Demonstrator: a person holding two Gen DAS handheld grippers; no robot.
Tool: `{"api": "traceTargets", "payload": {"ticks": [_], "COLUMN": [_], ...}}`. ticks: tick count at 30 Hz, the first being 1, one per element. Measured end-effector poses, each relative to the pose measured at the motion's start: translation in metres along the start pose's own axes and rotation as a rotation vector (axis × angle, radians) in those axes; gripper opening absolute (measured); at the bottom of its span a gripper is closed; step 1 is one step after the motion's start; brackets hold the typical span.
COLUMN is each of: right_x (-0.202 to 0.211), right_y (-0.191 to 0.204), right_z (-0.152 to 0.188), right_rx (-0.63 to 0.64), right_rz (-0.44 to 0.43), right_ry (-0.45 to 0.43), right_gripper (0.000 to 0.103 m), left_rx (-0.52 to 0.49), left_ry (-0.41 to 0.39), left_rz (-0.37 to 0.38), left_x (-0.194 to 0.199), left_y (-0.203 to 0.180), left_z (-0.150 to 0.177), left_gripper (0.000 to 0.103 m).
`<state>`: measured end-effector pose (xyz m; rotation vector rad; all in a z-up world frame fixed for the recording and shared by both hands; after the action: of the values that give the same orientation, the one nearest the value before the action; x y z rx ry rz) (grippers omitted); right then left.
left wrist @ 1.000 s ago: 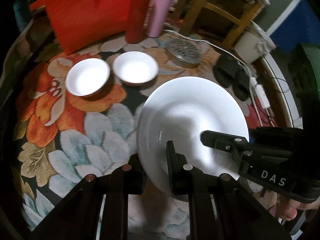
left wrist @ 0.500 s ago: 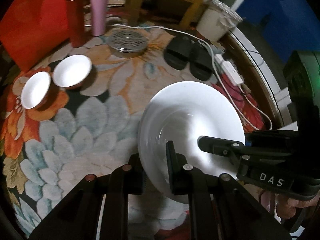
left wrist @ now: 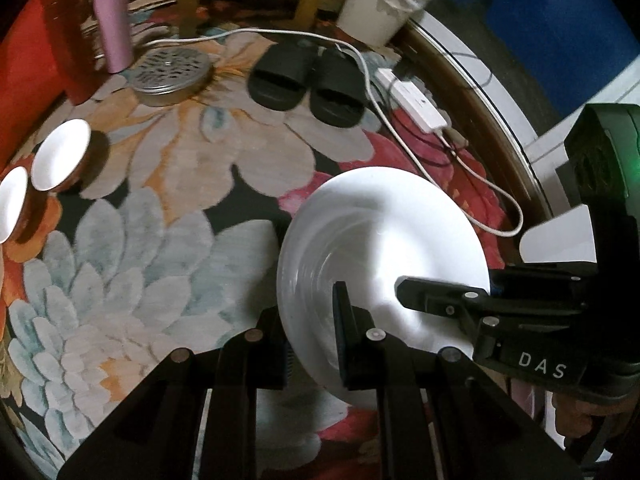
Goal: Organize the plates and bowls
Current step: 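Carry the white plate with both tools over the bear plate stack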
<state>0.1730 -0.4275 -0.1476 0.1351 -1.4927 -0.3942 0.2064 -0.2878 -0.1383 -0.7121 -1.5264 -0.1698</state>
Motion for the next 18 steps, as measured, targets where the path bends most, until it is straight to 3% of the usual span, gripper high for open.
{"api": "traceTargets", "payload": {"ticks": [18], "right_x": [-0.026], "right_y": [-0.075], "right_z": [0.025], "right_rx": [-0.124], "right_rz": [-0.001], "right_ry": [0.069], "right_gripper": [0.015], "left_rx": [-0.122], "left_ry": [0.129], "left_rz": [-0.017], "left_x": [-0.072], "left_y": [-0.053], "left_z": [0.001], "left_gripper": [0.015]}}
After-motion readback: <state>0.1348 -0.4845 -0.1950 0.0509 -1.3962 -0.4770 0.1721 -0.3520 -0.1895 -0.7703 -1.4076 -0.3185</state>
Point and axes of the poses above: each gripper's, at about its wrist camera, not at the fingertips, and x roughly against the way its jaws point, y to its left, z to its underside, the point moved 2 cm from there along -x, roughly the way its jaws point, and after that the axes turned 14 degrees about y, right-handed, at the moved point
